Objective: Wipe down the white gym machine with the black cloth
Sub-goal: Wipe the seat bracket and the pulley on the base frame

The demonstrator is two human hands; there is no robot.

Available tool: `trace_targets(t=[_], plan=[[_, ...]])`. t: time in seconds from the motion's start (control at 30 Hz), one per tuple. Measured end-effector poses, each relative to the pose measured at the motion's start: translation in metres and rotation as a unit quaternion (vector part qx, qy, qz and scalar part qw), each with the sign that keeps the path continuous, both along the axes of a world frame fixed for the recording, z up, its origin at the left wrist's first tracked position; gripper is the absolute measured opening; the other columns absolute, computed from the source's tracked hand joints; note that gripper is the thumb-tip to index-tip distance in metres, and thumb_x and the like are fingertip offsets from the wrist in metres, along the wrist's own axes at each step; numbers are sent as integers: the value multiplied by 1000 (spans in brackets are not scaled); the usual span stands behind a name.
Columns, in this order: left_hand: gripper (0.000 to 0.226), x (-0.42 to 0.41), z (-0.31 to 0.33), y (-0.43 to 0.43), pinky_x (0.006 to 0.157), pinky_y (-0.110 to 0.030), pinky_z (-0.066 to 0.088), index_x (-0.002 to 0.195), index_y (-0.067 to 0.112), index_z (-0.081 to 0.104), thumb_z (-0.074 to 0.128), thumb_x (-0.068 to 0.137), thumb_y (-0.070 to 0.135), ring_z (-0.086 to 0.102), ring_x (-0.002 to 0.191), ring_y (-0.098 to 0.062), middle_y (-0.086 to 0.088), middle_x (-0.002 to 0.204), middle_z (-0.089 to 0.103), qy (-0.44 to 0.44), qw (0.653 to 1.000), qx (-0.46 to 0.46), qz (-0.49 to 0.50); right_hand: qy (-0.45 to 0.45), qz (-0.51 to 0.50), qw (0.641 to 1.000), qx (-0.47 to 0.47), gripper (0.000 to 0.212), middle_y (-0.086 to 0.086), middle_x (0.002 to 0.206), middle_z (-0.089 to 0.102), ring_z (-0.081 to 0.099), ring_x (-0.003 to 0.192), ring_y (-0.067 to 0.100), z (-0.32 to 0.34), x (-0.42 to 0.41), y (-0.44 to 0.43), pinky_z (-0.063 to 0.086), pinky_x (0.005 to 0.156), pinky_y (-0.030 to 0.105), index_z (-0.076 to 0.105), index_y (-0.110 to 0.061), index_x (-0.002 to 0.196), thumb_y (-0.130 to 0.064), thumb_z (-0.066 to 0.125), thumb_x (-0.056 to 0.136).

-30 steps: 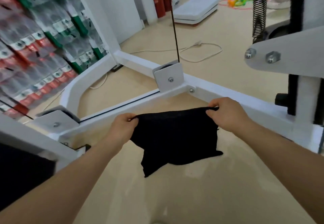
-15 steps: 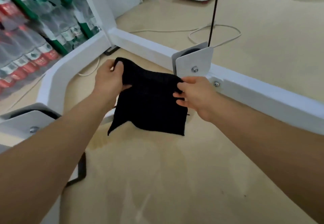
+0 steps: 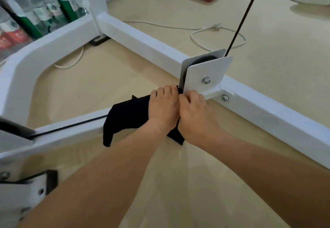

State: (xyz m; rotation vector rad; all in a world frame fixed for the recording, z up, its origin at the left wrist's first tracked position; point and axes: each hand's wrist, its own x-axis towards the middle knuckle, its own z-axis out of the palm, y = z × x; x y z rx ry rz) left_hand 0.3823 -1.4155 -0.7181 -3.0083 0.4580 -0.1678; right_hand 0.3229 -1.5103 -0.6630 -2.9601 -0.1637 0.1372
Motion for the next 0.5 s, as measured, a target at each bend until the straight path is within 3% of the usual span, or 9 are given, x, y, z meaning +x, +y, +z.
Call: trace_targets(t=[0.07, 0.13, 0.27, 0.4, 0.5], plan=[[45, 1, -4, 7, 84, -33, 43, 126, 10, 46, 59, 88, 30, 57, 96, -23, -4, 107, 58, -24, 1000, -6, -19, -10, 14, 1000, -4, 48, 12, 132, 39, 41, 116, 27, 0, 3, 2, 33, 81, 28, 43, -6, 132, -12, 54, 86], [50, 2, -7, 16, 82, -32, 43, 131, 10, 44, 58, 88, 29, 57, 96, -23, -4, 107, 58, -24, 998, -17, -56, 1, 26, 1000, 10, 50, 14, 132, 38, 42, 113, 27, 0, 4, 5, 38, 85, 29, 41, -5, 136, -13, 54, 88], [52, -1, -3, 42, 72, -34, 42, 122, 9, 51, 27, 93, 45, 58, 87, -25, -7, 99, 60, -42, 998, -30, -40, 15, 60, 998, -18, 64, 18, 143, 36, 42, 123, 31, 0, -1, 13, 40, 97, 34, 30, -5, 149, -16, 54, 91], [70, -14, -6, 89, 62, -35, 41, 110, 9, 58, 24, 86, 65, 58, 73, -25, -5, 84, 60, -66, 997, -16, -29, 51, 137, 988, -46, 75, 12, 159, 15, 21, 143, 28, 0, 3, 31, 31, 115, 37, 16, -10, 155, -20, 54, 91], [76, -23, -1, 117, 66, -36, 42, 110, 11, 59, 26, 82, 73, 60, 76, -25, -4, 86, 61, -18, 1000, 6, 7, 70, 181, 981, -28, 78, 4, 165, 0, 3, 151, 20, 2, 4, 42, 19, 120, 35, 7, -14, 157, -24, 52, 95]])
